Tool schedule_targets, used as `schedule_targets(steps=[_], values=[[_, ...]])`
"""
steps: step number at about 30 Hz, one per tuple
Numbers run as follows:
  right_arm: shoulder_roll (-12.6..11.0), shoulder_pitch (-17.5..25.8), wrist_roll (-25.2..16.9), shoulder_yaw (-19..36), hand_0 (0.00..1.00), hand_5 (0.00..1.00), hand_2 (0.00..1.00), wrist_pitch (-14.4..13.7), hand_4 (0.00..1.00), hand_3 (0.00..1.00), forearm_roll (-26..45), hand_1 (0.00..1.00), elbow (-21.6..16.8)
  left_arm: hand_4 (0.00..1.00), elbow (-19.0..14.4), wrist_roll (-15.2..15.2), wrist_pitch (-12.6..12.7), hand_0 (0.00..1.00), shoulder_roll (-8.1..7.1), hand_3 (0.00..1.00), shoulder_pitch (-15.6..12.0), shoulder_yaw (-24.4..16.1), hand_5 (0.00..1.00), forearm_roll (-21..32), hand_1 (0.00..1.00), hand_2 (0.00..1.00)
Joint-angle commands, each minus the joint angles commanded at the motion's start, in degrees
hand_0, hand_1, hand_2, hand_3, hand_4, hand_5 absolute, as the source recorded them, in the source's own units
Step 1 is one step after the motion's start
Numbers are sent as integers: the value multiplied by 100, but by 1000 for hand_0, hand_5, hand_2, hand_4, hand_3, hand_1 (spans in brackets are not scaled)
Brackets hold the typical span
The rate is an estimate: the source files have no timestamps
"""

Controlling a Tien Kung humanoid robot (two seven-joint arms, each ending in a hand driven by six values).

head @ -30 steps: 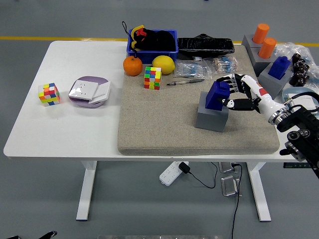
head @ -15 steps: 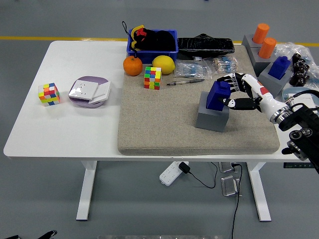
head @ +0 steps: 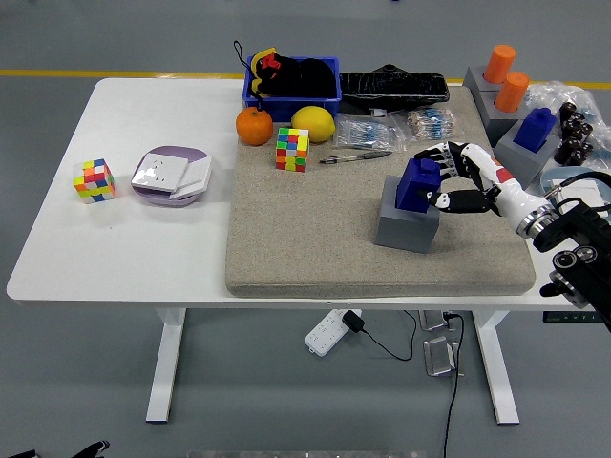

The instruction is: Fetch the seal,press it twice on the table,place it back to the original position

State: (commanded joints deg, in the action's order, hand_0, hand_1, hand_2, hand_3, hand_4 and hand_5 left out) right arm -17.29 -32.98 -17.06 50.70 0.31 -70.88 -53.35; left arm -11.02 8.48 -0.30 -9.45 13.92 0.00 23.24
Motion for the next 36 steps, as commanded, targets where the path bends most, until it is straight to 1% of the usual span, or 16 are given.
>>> schedule_targets(steps=[13,14,20,21,26,27,32,33,36], values=[[94,14,-29,-91,542,2,375,-16,582,379,43,388,77,691,2,12,-3,814,11,803,-16,0,425,-4,789,768],[96,13,-37,-92,580,2,430,-22,634,456,48,426,81,692,2,12,-3,814,12,803,-14,0,425,-5,789,768],[92,-3,-46,-101,580,2,430,8,634,456,70,426,100,692,-1,2,-2,814,7,803,4,0,425,-6,789,768],[91,-4,-46,-102,630,2,513,9,820,558,72,512,100,692,-1,1,-2,814,7,803,5,0,424,-6,789,769],[100,-7,-36,-110,630,2,513,58,820,558,80,512,105,692,-1,5,-5,814,11,803,0,0,424,-4,789,769],[100,-6,-34,-111,712,2,626,64,908,680,78,620,106,692,0,6,-5,814,11,803,0,0,424,-4,790,768],[100,0,-27,-121,712,2,626,99,908,680,66,620,108,692,-1,2,-5,814,9,803,-2,0,424,-3,790,768],[101,-3,-26,-121,774,2,718,98,968,756,52,724,106,693,-2,0,-5,814,10,802,0,0,424,-1,789,768],[104,-11,-27,-112,774,2,718,91,968,756,22,724,103,693,-4,0,-7,814,11,802,6,0,424,-6,789,768]])
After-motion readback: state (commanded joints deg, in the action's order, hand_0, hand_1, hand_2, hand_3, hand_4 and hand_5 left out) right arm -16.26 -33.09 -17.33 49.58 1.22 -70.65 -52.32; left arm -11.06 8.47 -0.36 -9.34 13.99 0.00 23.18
